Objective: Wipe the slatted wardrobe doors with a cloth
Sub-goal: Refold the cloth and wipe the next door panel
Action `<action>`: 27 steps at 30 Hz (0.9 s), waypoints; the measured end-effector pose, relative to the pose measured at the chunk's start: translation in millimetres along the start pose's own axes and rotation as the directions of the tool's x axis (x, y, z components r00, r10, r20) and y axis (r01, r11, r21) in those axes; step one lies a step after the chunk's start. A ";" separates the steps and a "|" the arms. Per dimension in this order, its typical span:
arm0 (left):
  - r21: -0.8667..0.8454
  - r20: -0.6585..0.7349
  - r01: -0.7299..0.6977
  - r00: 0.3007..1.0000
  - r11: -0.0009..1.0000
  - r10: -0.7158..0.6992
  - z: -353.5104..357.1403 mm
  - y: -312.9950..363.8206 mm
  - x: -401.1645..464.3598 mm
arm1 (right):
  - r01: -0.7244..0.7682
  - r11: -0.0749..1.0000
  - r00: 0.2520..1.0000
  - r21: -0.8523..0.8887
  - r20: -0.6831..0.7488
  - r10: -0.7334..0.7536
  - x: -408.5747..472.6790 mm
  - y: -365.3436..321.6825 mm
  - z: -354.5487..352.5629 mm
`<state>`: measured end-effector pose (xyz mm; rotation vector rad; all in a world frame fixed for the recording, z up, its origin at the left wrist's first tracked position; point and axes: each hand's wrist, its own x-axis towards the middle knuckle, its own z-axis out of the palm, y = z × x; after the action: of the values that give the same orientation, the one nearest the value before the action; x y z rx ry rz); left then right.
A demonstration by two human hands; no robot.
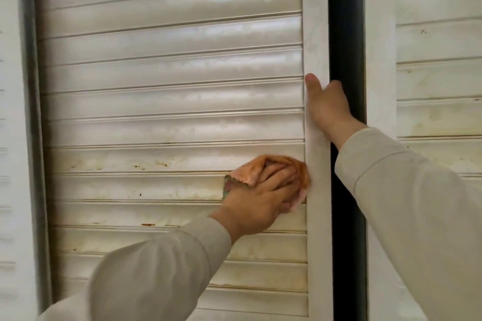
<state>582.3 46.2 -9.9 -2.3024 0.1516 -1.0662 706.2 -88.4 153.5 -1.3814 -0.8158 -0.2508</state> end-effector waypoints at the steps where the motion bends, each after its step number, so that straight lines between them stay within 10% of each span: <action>1: 0.017 0.001 -0.019 1.000 1.000 0.019 -2.0 -0.3 -2.2 | -0.001 1.000 1.000 0.003 0.003 0.001 -1.2 -0.1 -1.1; 11: 0.132 0.096 0.324 0.936 0.937 -0.338 -50.4 -32.6 84.9 | 0.004 1.000 1.000 -0.008 0.008 -0.004 2.3 -1.1 2.8; 20: 0.019 0.101 0.324 0.940 0.946 -0.325 -19.6 -18.5 44.1 | 0.081 0.991 0.971 -0.108 -0.214 -0.102 -6.9 9.3 12.9; 27: -0.018 0.035 0.762 0.648 0.647 -0.761 -48.9 -103.0 -53.8 | 0.079 0.983 0.963 -0.167 -0.240 -0.118 -6.8 12.8 19.9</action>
<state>496.3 125.7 36.7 -2.4382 -0.9199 -1.4182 701.8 -69.1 138.8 -1.4222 -0.6662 -0.5657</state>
